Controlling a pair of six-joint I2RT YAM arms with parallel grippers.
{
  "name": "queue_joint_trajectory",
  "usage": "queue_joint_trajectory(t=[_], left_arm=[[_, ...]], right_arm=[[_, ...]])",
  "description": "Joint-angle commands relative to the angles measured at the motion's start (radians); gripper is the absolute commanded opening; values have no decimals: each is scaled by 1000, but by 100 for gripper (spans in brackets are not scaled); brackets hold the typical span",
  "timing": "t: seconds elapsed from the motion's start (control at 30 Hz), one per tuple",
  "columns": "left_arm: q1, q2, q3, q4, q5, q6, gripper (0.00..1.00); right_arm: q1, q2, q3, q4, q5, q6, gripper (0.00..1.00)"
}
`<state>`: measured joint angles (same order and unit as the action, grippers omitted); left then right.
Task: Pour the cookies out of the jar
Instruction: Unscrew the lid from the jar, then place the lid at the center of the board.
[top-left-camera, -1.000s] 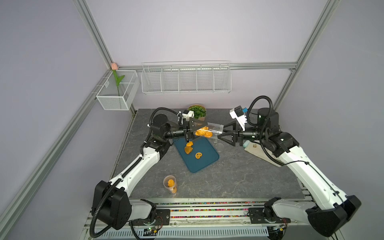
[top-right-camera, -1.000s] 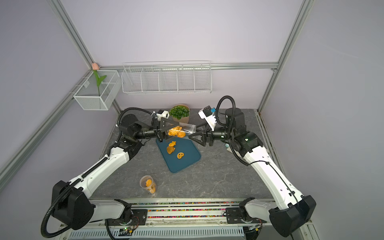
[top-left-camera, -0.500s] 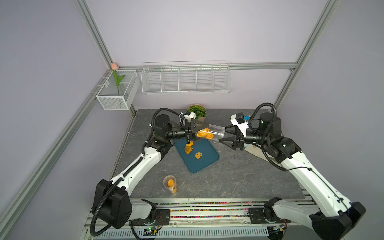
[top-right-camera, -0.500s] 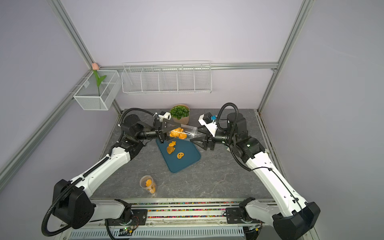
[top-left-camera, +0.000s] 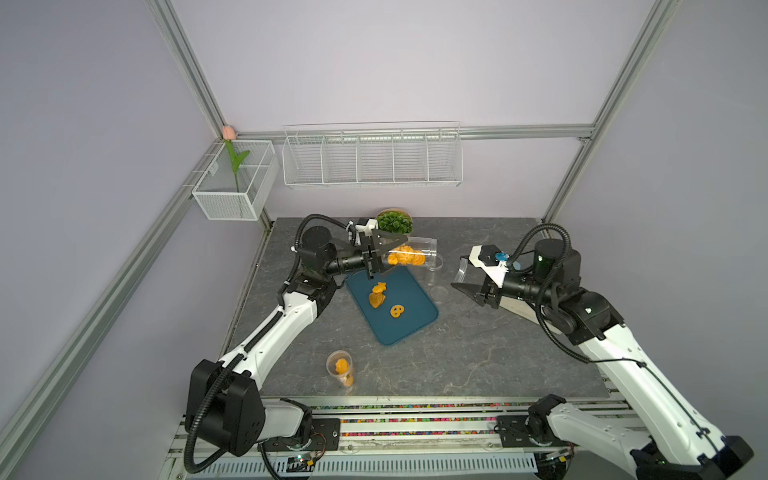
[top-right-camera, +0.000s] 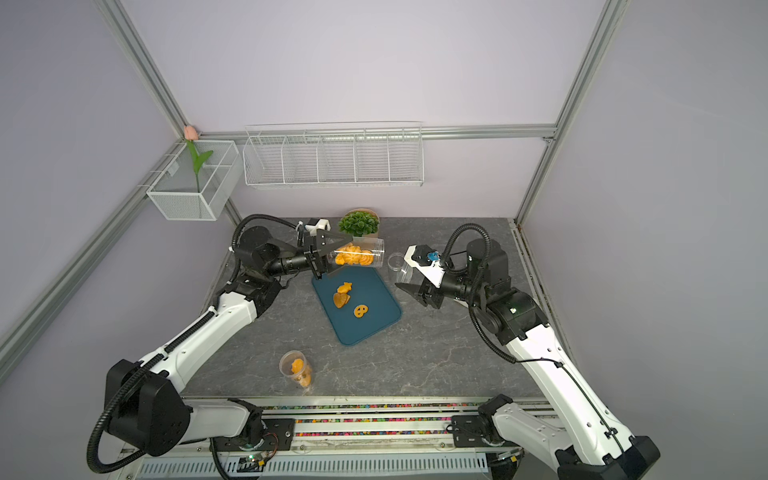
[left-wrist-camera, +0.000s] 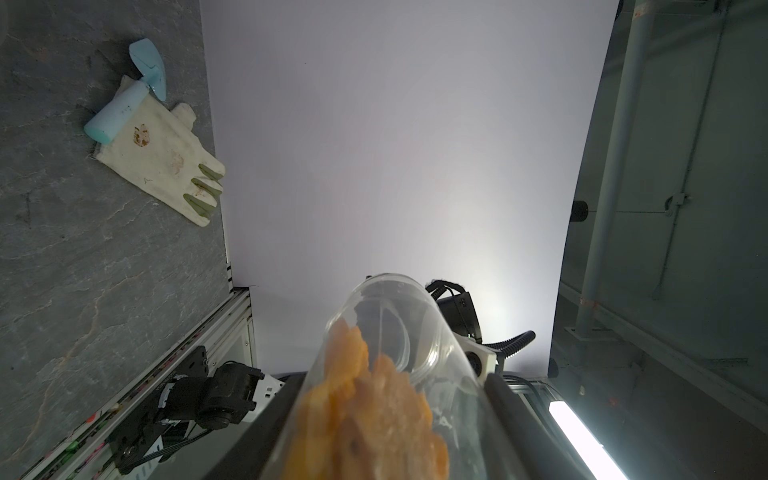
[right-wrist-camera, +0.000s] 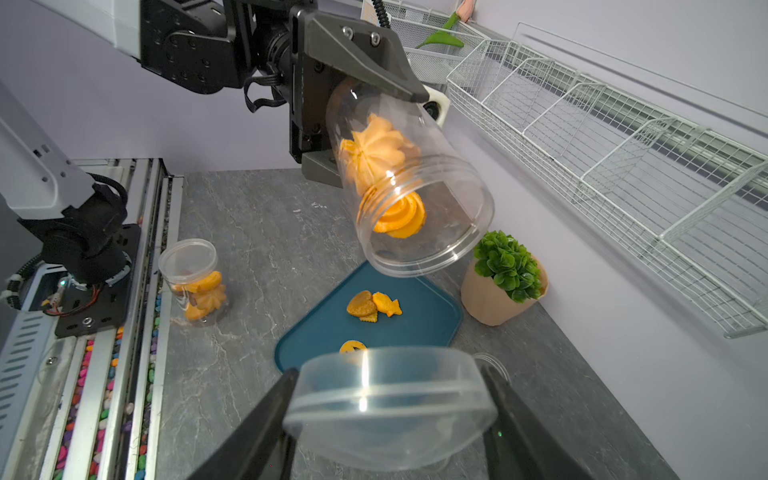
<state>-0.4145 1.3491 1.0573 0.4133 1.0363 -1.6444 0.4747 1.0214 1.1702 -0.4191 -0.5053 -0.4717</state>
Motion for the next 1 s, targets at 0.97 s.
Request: queue_joint_trajectory(t=[0.97], left_arm=[[-2, -23, -1, 16, 10, 13, 62]], right_arm=[[50, 451, -173, -373, 213, 681, 74]])
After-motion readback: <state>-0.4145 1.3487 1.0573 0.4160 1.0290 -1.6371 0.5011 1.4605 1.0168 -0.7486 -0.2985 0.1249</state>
